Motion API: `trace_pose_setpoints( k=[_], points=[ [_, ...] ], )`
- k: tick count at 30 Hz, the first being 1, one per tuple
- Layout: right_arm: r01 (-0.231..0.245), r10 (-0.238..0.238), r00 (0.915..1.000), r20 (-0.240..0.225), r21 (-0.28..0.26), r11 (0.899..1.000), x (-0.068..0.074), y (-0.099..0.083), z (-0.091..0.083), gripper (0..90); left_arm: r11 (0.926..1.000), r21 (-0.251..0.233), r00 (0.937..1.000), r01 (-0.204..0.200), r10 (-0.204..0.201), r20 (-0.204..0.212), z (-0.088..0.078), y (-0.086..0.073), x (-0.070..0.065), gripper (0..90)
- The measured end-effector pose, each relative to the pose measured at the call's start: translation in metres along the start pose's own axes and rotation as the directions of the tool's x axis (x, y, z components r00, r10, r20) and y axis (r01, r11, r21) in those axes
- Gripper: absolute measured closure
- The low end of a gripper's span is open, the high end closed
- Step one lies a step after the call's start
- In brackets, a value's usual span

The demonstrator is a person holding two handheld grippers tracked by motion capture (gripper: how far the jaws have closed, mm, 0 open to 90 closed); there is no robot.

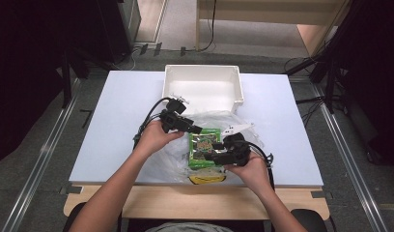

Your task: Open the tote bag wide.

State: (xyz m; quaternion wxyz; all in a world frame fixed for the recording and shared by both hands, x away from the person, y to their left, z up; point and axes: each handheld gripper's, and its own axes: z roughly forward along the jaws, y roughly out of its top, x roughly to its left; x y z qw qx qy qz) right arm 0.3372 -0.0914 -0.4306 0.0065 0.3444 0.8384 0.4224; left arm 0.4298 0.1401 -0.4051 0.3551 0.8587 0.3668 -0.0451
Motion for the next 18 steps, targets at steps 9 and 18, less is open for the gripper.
trace_pose_setpoints(
  k=[9, 18],
  points=[
    [-0.016, 0.017, 0.9997, 0.019, -0.007, 1.0, -0.007, 0.0, -0.005, 43.9, 0.9996, -0.025, 0.9999, -0.015, 0.015, 0.008, -0.011, -0.013, -0.01, 42.0],
    [-0.034, 0.034, 0.9986, 0.041, -0.011, 0.999, -0.016, -0.002, -0.008, 41.9, 0.9987, -0.047, 0.9996, -0.02, 0.021, 0.021, -0.015, -0.025, -0.019, 39.5]
  ],
)
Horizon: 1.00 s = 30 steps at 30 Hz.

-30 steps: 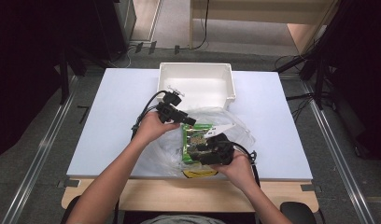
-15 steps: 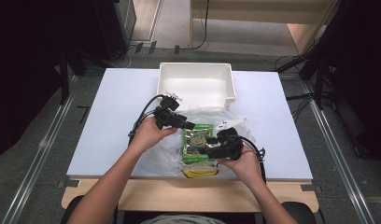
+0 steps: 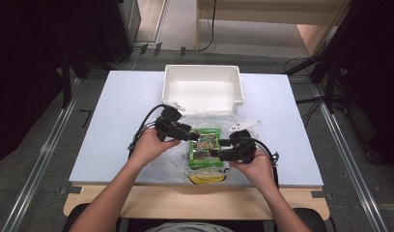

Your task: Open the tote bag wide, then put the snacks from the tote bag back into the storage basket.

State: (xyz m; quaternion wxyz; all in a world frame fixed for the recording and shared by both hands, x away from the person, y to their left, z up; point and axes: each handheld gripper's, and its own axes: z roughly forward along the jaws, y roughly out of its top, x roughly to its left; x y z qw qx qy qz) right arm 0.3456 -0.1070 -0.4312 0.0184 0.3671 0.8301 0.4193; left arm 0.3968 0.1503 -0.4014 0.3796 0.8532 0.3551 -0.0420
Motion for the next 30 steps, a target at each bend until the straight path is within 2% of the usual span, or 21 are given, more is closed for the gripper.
trace_pose_setpoints(
  k=[4, 10, 15, 20, 30],
  points=[
    [-0.006, 0.006, 0.9999, 0.008, -0.002, 1.0, -0.004, -0.001, -0.002, 41.6, 0.9999, 0.009, 1.0, -0.006, 0.006, -0.001, -0.003, -0.005, -0.002, 39.1],
    [-0.029, 0.029, 0.9992, 0.026, -0.008, 1.0, -0.012, -0.003, -0.004, 42.5, 0.9998, -0.008, 0.9999, 0.015, -0.015, 0.005, -0.007, -0.016, -0.004, 38.1],
    [-0.03, 0.03, 0.9991, 0.031, -0.016, 0.999, -0.012, -0.004, -0.003, 43.8, 1.0, -0.007, 0.9999, 0.006, -0.006, -0.01, -0.008, -0.026, -0.008, 38.4],
    [-0.032, 0.033, 0.9987, 0.039, -0.011, 0.999, -0.013, -0.004, -0.002, 45.4, 0.9999, -0.008, 0.9998, 0.015, -0.015, -0.016, -0.007, -0.034, -0.008, 38.9],
    [-0.034, 0.034, 0.9988, 0.036, 0.001, 0.999, -0.012, -0.005, 0.003, 45.9, 0.9996, -0.012, 0.9994, 0.028, -0.028, -0.021, -0.004, -0.04, -0.008, 40.5]
  ],
)
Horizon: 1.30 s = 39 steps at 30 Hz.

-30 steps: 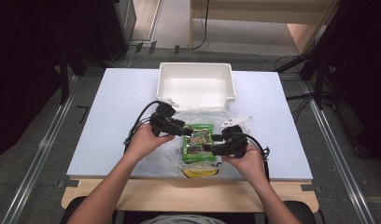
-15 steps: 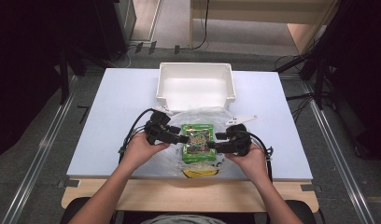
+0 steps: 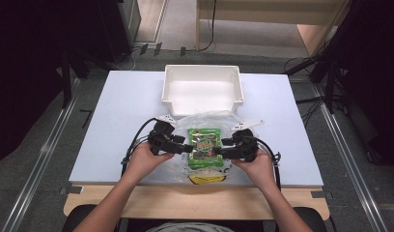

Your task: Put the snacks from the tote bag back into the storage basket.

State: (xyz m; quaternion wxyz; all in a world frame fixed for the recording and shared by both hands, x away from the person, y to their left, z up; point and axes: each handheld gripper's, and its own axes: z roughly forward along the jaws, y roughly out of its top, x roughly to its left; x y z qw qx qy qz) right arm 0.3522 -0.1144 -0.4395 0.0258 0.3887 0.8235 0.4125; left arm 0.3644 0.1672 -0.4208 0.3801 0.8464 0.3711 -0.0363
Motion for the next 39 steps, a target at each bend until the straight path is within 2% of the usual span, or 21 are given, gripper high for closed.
trace_pose_setpoints(
  k=[7, 9, 11, 16, 19, 21, 22, 32, 39],
  points=[
    [0.001, -0.001, 1.0, -0.005, 0.003, 1.0, 0.0, -0.001, 0.004, 45.8, 0.9999, 0.014, 1.0, 0.006, -0.006, 0.006, 0.005, -0.004, -0.001, 44.6],
    [-0.001, 0.001, 1.0, -0.005, 0.005, 1.0, 0.0, -0.001, 0.004, 45.9, 0.9998, 0.02, 0.9998, 0.007, -0.008, 0.018, 0.006, -0.005, -0.002, 53.2],
    [-0.002, 0.002, 1.0, -0.004, 0.006, 1.0, -0.001, -0.001, 0.005, 45.9, 0.9997, 0.023, 0.9999, 0.012, -0.012, 0.008, 0.007, -0.005, -0.002, 56.7],
    [-0.007, 0.007, 0.9999, -0.007, 0.01, 1.0, 0.0, -0.001, 0.006, 46.0, 0.9999, 0.015, 1.0, 0.001, -0.001, 0.005, 0.01, -0.006, -0.004, 72.5],
    [-0.007, 0.007, 0.9999, -0.008, 0.015, 1.0, 0.0, -0.002, 0.007, 45.9, 0.9997, 0.018, 0.9999, -0.016, 0.016, -0.003, 0.013, -0.006, -0.007, 85.5],
    [-0.006, 0.006, 0.9999, -0.008, 0.015, 1.0, 0.0, -0.002, 0.008, 45.9, 0.9996, 0.018, 0.9997, -0.024, 0.024, -0.005, 0.015, -0.006, -0.008, 88.9],
    [-0.006, 0.006, 0.9999, -0.008, 0.015, 1.0, 0.0, -0.002, 0.008, 45.9, 0.9995, 0.018, 0.9996, -0.027, 0.027, 0.004, 0.015, -0.006, -0.009, 88.9],
    [-0.002, 0.003, 0.9999, -0.01, 0.024, 1.0, 0.002, -0.002, 0.011, 45.8, 0.9971, 0.066, 0.9992, -0.038, 0.039, -0.014, 0.028, -0.009, -0.009, 89.0],
    [-0.004, 0.004, 0.9999, -0.01, 0.025, 1.0, 0.001, -0.003, 0.012, 45.8, 0.9983, 0.053, 0.9997, -0.026, 0.026, -0.004, 0.027, -0.013, -0.006, 87.6]
  ],
)
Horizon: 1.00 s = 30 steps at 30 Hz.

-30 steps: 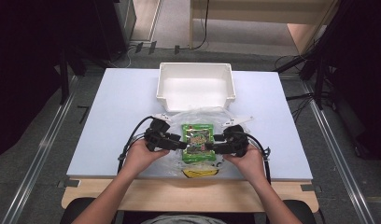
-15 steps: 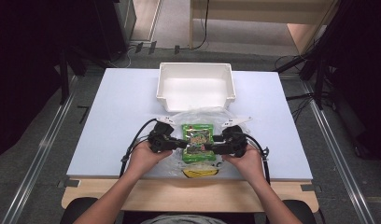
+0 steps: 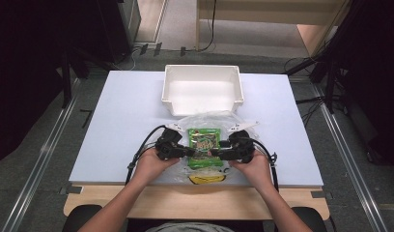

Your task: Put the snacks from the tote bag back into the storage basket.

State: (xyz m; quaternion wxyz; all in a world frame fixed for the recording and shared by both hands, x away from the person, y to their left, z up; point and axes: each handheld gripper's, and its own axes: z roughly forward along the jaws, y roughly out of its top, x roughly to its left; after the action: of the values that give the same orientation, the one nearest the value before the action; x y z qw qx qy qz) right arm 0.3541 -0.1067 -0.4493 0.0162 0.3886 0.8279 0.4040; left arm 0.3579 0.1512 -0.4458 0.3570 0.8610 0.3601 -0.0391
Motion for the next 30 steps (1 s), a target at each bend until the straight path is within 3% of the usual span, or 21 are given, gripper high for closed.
trace_pose_setpoints(
  k=[12, 19, 30],
  points=[
    [-0.006, 0.006, 1.0, 0.003, -0.011, 1.0, 0.002, 0.001, -0.002, 45.4, 0.9999, 0.01, 1.0, 0.008, -0.008, 0.001, -0.001, -0.003, 0.005, 88.4],
    [0.003, -0.003, 1.0, -0.006, -0.022, 1.0, 0.006, 0.003, -0.001, 43.8, 0.9993, 0.005, 0.9993, 0.036, -0.036, 0.011, -0.001, -0.004, 0.008, 89.3],
    [-0.034, 0.033, 0.9989, -0.032, -0.021, 0.999, 0.008, 0.014, 0.007, 36.4, 0.9983, 0.009, 0.9979, 0.057, -0.057, 0.029, 0.0, -0.006, 0.014, 90.0]
  ],
)
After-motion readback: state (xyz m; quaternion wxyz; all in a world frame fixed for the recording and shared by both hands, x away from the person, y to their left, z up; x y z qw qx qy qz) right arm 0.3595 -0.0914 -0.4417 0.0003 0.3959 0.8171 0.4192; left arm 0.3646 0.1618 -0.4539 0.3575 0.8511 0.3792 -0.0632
